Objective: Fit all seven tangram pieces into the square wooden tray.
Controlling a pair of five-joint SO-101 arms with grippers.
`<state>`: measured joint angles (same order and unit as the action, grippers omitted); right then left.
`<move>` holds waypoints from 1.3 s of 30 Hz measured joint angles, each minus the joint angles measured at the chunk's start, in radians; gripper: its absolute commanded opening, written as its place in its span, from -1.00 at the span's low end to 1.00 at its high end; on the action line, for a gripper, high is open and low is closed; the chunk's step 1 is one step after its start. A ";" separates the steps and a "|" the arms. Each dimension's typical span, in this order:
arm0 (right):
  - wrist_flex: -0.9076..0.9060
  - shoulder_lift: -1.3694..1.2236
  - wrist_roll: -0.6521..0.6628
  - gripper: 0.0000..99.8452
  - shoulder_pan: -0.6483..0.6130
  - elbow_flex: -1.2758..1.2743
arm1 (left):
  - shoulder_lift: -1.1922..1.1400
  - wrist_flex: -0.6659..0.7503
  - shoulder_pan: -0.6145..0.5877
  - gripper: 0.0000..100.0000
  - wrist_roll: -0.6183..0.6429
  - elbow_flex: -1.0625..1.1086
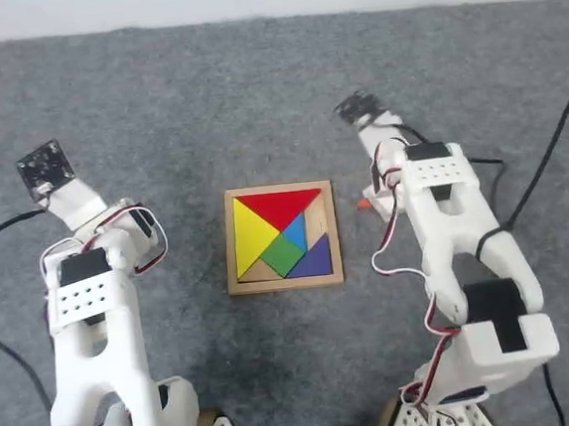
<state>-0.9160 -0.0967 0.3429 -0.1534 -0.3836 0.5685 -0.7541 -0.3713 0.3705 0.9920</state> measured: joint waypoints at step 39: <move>0.028 -0.199 -1.315 -0.78 -0.006 0.129 | 0.000 0.000 0.000 -0.75 0.000 0.000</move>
<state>-0.8884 -0.2961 -0.9720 -0.1596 -0.2547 0.5685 -0.7541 -0.3713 0.3705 0.9920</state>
